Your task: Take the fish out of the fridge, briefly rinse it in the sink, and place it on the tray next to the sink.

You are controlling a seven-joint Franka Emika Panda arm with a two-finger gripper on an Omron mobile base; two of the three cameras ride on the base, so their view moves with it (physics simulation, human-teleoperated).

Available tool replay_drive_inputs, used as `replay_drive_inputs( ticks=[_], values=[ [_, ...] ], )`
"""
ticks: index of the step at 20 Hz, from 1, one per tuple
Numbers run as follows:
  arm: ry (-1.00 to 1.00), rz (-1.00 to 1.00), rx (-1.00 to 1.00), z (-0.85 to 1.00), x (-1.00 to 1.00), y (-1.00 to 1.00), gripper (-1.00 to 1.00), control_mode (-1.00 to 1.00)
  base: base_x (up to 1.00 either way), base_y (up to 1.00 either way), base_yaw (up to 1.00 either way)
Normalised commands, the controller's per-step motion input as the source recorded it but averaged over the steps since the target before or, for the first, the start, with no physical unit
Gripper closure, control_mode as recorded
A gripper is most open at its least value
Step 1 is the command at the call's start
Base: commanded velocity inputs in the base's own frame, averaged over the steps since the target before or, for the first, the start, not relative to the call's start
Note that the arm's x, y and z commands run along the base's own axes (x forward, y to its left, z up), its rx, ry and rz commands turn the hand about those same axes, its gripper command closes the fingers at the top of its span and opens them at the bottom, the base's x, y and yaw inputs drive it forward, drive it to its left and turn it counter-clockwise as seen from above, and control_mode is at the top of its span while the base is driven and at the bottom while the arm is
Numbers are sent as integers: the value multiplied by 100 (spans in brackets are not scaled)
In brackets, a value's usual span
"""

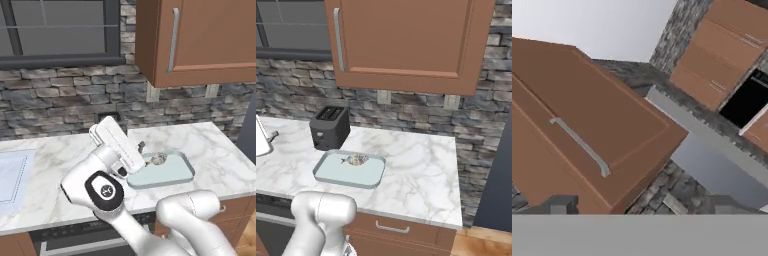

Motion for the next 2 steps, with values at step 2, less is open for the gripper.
replay_drive_inputs(
  ticks=[2],
  values=[
    [-26,0,30,34,-100,-100,-100,-100,0,0,0]
  ],
)
